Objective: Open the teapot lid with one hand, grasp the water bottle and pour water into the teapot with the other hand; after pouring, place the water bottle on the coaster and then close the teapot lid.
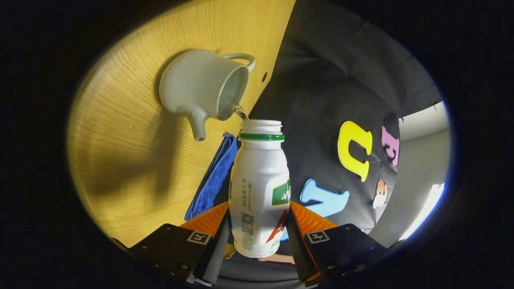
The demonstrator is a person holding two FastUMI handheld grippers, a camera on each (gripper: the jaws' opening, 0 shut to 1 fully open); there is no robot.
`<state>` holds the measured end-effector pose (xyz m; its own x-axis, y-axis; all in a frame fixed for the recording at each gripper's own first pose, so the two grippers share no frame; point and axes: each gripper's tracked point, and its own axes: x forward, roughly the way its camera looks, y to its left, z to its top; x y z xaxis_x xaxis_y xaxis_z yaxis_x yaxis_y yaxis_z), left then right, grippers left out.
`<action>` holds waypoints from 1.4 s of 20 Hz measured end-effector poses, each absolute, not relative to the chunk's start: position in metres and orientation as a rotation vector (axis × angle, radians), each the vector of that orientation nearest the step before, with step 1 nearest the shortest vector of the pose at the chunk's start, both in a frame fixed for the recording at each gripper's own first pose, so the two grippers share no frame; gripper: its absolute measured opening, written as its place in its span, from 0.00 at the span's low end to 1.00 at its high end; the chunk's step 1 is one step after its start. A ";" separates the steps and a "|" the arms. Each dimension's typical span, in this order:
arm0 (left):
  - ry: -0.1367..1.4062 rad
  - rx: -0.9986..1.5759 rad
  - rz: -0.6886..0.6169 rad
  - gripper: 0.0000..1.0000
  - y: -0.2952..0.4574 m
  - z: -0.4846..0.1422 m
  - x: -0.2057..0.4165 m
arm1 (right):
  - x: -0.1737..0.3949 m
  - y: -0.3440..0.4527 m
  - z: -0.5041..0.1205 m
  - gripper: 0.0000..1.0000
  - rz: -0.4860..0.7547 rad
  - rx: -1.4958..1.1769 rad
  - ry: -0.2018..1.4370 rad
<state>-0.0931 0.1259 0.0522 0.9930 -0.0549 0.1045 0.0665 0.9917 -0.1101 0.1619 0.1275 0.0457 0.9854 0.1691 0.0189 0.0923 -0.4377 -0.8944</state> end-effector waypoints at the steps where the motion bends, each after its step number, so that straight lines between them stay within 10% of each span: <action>1: -0.101 -0.112 -0.061 0.16 0.126 0.051 -0.093 | 0.161 0.128 0.047 0.71 0.088 -2.037 -0.192; 28: -0.088 -0.117 -0.054 0.15 0.130 0.048 -0.090 | 0.163 0.142 0.042 0.71 0.119 -2.059 -0.288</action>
<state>-0.0905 0.1302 0.0481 0.9946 -0.0490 0.0912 0.0593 0.9916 -0.1146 0.1634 0.1422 0.0417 0.9666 0.2537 0.0363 0.1539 -0.4613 -0.8738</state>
